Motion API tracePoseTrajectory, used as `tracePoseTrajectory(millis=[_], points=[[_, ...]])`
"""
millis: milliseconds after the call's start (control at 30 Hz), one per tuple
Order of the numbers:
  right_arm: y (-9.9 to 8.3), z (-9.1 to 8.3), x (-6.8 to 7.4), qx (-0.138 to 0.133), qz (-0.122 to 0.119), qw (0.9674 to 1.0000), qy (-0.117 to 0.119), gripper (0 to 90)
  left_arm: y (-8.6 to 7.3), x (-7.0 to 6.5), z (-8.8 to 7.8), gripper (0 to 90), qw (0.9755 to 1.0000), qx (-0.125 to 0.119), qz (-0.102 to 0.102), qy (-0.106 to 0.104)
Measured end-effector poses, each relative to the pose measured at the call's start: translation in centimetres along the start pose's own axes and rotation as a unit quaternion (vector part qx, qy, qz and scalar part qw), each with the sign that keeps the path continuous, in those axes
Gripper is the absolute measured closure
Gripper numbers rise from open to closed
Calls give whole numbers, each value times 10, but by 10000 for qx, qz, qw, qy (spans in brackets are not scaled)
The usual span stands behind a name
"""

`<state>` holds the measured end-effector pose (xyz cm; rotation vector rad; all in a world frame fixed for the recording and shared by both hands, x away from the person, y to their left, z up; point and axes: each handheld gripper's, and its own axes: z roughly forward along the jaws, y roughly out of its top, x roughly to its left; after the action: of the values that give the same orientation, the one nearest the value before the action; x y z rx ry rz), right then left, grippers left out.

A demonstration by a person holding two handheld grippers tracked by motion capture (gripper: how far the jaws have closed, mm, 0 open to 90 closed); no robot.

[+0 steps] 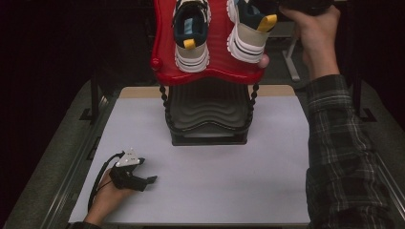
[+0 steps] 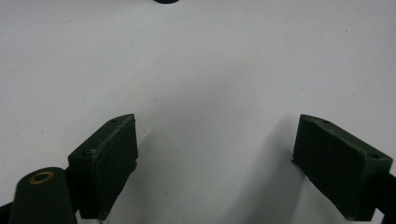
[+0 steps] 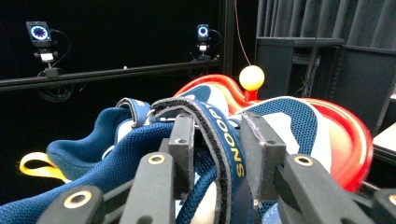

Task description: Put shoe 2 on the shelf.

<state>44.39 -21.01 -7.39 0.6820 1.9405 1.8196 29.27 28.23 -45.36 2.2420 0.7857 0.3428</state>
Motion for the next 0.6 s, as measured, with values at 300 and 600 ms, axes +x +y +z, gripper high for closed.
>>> tracePoseTrajectory(millis=[300,600], points=[[-5,27,5,128,-149,9998,-19,660,0,0,0,131,10000,2,-5,-8],[-13,45,16,270,-370,9989,-46,652,0,1,0,130,10000,29,9,-26]])
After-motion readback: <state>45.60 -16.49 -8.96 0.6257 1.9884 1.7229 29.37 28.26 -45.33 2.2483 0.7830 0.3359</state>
